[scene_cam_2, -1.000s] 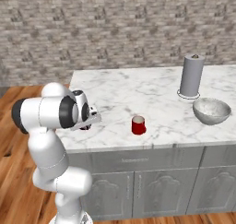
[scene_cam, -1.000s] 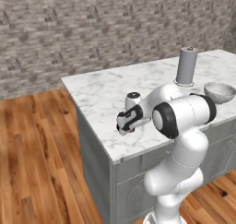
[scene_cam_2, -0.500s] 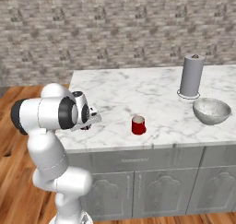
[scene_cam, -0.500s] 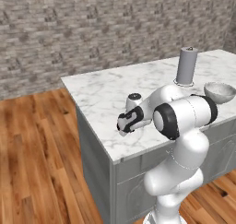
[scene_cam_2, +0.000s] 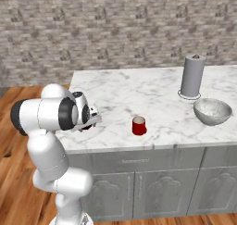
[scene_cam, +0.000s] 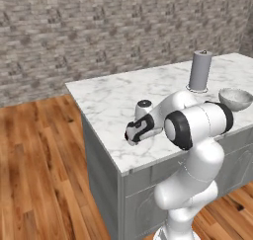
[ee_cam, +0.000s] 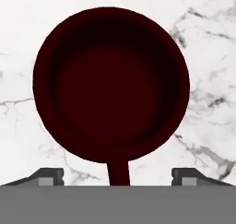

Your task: Clear the mugs and bowl far away from the sink.

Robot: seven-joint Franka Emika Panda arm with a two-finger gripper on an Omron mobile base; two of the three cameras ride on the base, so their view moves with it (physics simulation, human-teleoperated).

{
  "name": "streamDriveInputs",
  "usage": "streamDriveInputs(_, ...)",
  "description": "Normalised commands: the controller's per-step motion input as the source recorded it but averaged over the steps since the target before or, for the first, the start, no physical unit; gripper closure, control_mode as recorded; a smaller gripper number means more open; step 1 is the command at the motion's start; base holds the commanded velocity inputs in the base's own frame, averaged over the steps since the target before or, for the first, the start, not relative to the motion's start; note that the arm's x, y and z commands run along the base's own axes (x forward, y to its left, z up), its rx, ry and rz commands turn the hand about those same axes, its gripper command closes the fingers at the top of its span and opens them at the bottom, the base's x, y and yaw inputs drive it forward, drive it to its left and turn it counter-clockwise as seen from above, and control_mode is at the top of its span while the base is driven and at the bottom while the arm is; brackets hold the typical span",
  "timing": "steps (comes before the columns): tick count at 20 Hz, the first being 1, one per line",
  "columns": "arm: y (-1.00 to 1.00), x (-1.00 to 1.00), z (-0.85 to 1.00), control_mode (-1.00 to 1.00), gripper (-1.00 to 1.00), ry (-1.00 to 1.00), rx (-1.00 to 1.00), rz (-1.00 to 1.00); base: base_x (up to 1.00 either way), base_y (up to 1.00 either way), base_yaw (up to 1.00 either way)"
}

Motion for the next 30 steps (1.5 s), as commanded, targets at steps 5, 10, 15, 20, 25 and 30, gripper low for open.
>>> streamDriveInputs(5, 0.00, -0.18, 0.15, -1.00, -1.00, -0.12, 0.02, 0.00, 0.00, 0.00, 0.00)
streamDriveInputs(10, -0.11, -0.95, 0.88, -1.00, -1.00, -0.29, 0.14, -0.05, 0.00, 0.00, 0.00)
streamDriveInputs(15, -0.27, -1.00, 1.00, -1.00, -1.00, -0.42, 0.21, -0.06, 0.00, 0.00, 0.00)
streamDriveInputs(20, -0.26, -1.00, 1.00, -1.00, -1.00, -0.39, 0.20, -0.06, 0.00, 0.00, 0.00)
streamDriveInputs(25, -0.28, -1.00, 1.00, -1.00, -1.00, -0.33, 0.20, -0.08, 0.00, 0.00, 0.00)
streamDriveInputs(30, -0.24, -1.00, 1.00, -1.00, -1.00, -0.25, 0.19, -0.11, 0.00, 0.00, 0.00)
